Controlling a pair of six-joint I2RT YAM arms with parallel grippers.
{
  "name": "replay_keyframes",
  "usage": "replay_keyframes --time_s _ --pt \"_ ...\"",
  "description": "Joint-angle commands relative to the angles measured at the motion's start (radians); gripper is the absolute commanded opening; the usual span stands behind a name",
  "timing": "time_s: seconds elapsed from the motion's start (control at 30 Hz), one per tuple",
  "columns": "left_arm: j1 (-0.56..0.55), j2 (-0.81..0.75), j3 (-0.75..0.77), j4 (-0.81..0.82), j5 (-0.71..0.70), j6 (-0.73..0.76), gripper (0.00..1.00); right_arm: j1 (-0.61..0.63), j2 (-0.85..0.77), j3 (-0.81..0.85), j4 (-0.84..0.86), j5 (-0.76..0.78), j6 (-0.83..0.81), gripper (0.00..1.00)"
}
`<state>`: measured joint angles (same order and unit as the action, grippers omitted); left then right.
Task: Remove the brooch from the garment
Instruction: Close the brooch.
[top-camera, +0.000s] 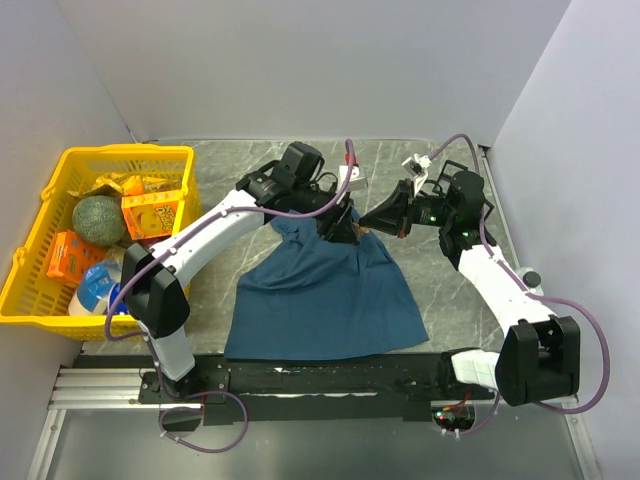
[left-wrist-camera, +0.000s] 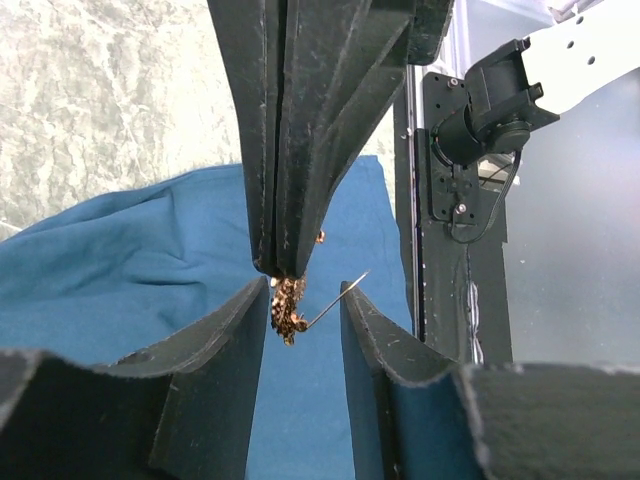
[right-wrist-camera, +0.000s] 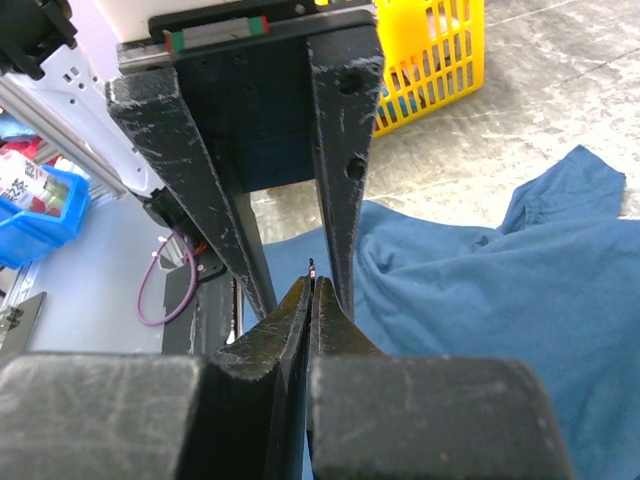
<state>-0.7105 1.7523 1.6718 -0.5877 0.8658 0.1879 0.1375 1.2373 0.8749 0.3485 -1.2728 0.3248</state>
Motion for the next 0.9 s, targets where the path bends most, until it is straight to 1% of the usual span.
replay_keyframes --time_s 0.0,0.23,0.3,0.43,0.63,0.77,0.87 --pt "-0.009 0.004 0.052 0.026 -0.005 -0.019 0.41 0.002 -0.041 -0.007 0.024 -0.017 -0.009 0.00" --pt "-0.010 -0.017 0.049 0.014 -0.008 -0.004 0.41 -0.001 -0.052 -0.007 0.033 -0.019 -0.004 0.00" --pt "-0.010 -0.043 0.034 0.008 0.001 0.016 0.41 -0.006 -0.050 -0.011 0.059 -0.033 0.032 0.00" --pt "-0.007 -0.085 0.011 -0.010 0.047 0.050 0.43 -0.024 -0.029 -0.024 0.184 -0.083 0.149 0.00" --pt "0.000 -0.120 0.008 -0.061 0.176 0.128 0.47 -0.035 0.010 -0.042 0.332 -0.125 0.293 0.00" --pt "-0.001 -0.128 -0.012 -0.041 0.197 0.122 0.48 -0.038 0.042 -0.063 0.440 -0.132 0.433 0.00" --pt "-0.001 -0.126 -0.035 -0.015 0.206 0.105 0.47 -0.038 0.068 -0.068 0.471 -0.132 0.476 0.00"
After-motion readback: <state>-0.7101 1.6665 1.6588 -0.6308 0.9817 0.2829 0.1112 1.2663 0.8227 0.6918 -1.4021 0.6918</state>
